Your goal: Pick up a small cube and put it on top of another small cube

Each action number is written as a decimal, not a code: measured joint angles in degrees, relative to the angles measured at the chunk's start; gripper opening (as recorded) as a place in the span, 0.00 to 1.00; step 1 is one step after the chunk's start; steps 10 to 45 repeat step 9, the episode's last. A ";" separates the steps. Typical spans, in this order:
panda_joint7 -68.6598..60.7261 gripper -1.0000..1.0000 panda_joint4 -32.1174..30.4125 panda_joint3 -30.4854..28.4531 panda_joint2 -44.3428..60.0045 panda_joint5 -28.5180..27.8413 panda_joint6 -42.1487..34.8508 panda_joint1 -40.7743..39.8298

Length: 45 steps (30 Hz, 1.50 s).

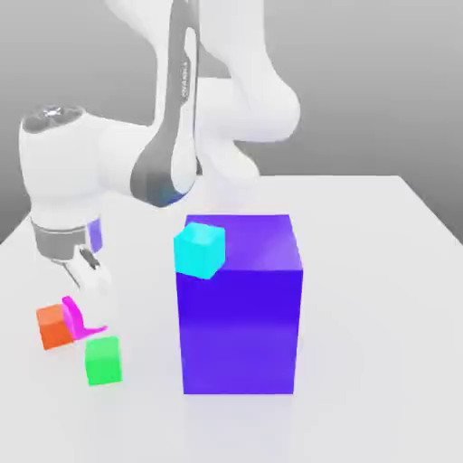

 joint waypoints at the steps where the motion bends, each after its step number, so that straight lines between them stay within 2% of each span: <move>1: -0.43 0.00 -0.10 0.20 0.66 0.60 0.78 0.01; 7: -4.86 0.00 -1.02 2.92 5.02 6.68 6.05 -1.00; 8: -5.75 1.00 -1.18 3.63 5.67 7.88 6.83 -1.37; 45: -5.75 1.00 -1.18 3.63 5.67 7.88 6.83 -1.37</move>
